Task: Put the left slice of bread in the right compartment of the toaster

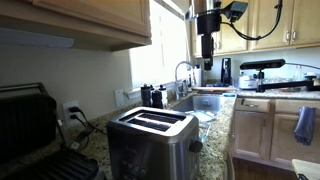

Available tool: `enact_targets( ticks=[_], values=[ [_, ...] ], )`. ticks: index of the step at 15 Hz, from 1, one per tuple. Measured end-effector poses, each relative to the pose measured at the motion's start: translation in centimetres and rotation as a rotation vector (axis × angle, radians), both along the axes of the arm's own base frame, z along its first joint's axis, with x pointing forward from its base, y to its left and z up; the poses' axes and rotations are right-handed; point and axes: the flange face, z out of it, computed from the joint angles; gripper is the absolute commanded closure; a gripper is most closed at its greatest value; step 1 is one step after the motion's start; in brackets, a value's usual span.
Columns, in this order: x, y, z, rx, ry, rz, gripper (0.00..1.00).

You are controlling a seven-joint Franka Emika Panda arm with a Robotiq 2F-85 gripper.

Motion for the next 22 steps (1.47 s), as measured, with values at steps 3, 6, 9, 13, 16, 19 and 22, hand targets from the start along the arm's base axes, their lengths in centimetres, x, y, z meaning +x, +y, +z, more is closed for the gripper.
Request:
enact_targets(
  ticks=[3,6,9,13,16,19,22],
  values=[
    [0.4,0.0,-0.7,0.001,0.017,0.004,0.00],
    [0.7,0.0,-1.3,0.002,0.029,0.011,0.00],
    [0.9,-0.1,-1.5,0.001,0.026,0.015,0.00],
    [1.1,-0.1,-1.4,-0.001,0.006,0.016,0.00],
    [1.1,-0.2,-1.7,0.001,0.009,0.014,0.00],
    [1.0,-0.4,-2.3,0.003,0.016,0.012,0.00],
    [1.2,-0.7,-3.0,0.006,0.014,0.008,0.00]
  ],
)
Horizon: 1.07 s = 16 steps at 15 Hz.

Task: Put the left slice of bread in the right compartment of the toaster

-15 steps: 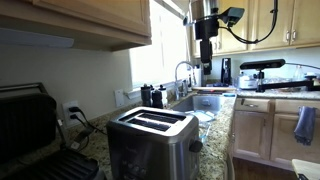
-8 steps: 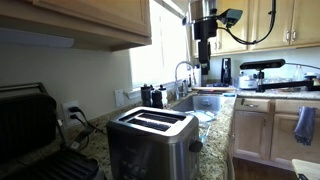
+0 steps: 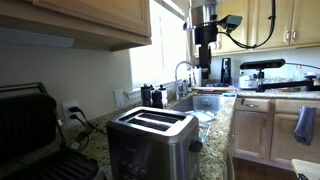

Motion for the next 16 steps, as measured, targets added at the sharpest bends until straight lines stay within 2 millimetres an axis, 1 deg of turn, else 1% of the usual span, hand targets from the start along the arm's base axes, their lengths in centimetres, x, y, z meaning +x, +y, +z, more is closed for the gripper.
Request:
enact_targets(
  ticks=[2,6,10,12,16],
  values=[
    [0.5,-0.6,-0.6,0.002,-0.006,-0.005,0.00],
    [2.0,-1.7,-2.5,0.005,-0.005,-0.013,0.00],
    [3.6,-2.5,-4.2,0.005,0.014,-0.018,0.00],
    [4.1,-2.6,-4.7,0.004,0.023,-0.018,0.00],
    [4.9,-2.8,-5.1,0.001,0.025,-0.019,0.00]
  ],
)
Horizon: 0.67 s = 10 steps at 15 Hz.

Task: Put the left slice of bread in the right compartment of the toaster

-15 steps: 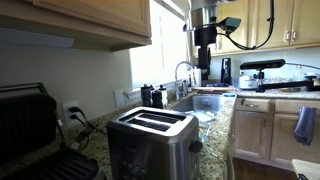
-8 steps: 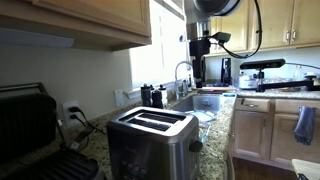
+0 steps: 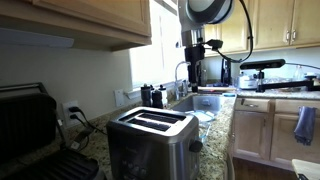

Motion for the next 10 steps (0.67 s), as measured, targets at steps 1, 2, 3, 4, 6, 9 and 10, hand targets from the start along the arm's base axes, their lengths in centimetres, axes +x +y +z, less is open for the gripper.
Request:
enact_targets(
  ticks=[1,2,3,4,6,9,10],
  values=[
    [0.18,-0.07,-0.02,-0.001,-0.002,-0.001,0.00],
    [0.38,-0.13,-0.06,-0.002,-0.004,-0.001,0.00],
    [0.55,-0.19,-0.13,-0.002,-0.005,-0.002,0.00],
    [0.64,-0.22,-0.21,-0.003,-0.004,-0.002,0.00],
    [0.84,-0.30,-0.41,-0.002,-0.001,-0.004,0.00],
    [1.01,-0.25,-0.72,-0.001,0.005,-0.003,0.00],
    [1.02,-0.22,-0.72,-0.001,0.005,-0.002,0.00]
  ],
)
